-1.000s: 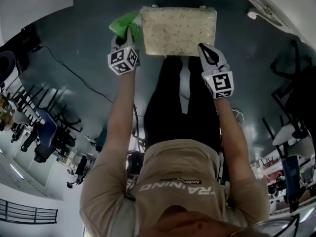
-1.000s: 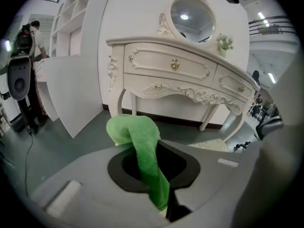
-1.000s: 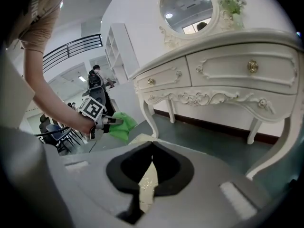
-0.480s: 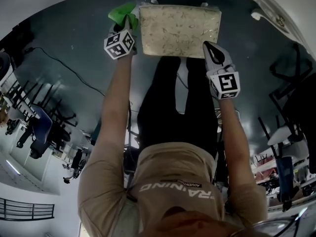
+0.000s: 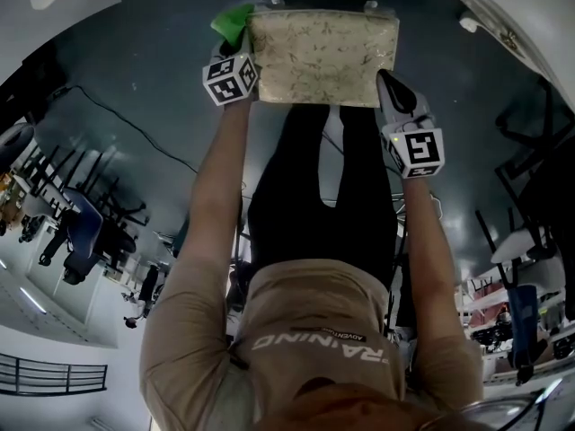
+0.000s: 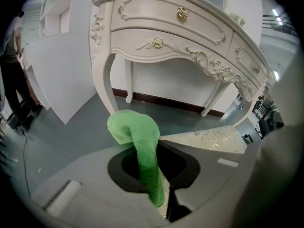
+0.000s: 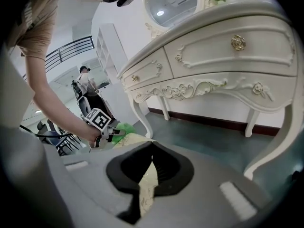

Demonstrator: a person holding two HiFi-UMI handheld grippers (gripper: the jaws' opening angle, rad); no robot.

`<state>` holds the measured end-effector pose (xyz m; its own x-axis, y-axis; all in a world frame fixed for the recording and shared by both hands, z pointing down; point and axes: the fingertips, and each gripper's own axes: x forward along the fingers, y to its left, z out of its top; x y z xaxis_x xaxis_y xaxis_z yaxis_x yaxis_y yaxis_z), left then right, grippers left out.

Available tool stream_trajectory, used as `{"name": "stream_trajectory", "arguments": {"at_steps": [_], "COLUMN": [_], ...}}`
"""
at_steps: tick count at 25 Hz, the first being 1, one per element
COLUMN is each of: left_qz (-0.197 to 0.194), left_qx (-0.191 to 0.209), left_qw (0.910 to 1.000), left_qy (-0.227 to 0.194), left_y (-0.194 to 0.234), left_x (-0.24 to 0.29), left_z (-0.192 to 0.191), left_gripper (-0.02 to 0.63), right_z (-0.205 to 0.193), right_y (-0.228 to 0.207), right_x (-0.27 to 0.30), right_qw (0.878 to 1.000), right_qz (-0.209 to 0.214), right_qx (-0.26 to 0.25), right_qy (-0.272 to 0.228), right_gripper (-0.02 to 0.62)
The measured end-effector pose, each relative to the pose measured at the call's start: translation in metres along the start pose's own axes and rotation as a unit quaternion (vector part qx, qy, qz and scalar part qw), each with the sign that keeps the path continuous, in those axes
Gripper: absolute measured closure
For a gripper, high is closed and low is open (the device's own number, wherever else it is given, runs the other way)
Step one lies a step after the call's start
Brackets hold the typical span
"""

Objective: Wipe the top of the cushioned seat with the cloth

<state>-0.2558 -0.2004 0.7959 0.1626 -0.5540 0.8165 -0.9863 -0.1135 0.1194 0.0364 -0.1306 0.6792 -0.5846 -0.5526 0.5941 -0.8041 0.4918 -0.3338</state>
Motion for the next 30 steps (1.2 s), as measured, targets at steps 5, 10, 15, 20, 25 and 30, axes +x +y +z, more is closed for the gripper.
{"name": "stream_trajectory", "arguments": {"at_steps": [5, 10, 15, 20, 25, 30], "left_qz": [0.005, -0.005, -0.025, -0.058, -0.088, -0.115], "left_qx": [-0.015, 0.002, 0.026, 0.052, 0.071, 0.072], "left_qw": [0.9999, 1.0, 0.9993, 0.9968, 0.993, 0.99], "left_qy": [0.004, 0.006, 0.011, 0.02, 0.032, 0.038], "left_y": [-0.014, -0.043, -0.086, -0.148, -0.214, -0.277], "left_x": [-0.005, -0.008, -0.003, 0.004, 0.012, 0.019], "left_z": [0.004, 0.008, 0.008, 0.002, -0.005, -0.006], "left_gripper": [0.56, 0.56, 0.56, 0.56, 0.56, 0.56], "right_z": [0.004, 0.003, -0.008, -0.027, -0.04, -0.05], "right_y": [0.001, -0.007, -0.027, -0.044, -0.057, -0.074], "right_x": [-0.004, -0.015, -0.033, -0.057, -0.08, -0.1], "right_qw": [1.0, 1.0, 1.0, 0.999, 0.999, 0.998], "right_qz": [0.007, 0.01, 0.004, -0.005, -0.013, -0.029], "right_qx": [0.009, 0.014, 0.022, 0.031, 0.041, 0.057], "right_qy": [-0.008, -0.017, -0.019, -0.016, -0.018, -0.02], "right_gripper": [0.594, 0.594, 0.594, 0.594, 0.594, 0.594]}}
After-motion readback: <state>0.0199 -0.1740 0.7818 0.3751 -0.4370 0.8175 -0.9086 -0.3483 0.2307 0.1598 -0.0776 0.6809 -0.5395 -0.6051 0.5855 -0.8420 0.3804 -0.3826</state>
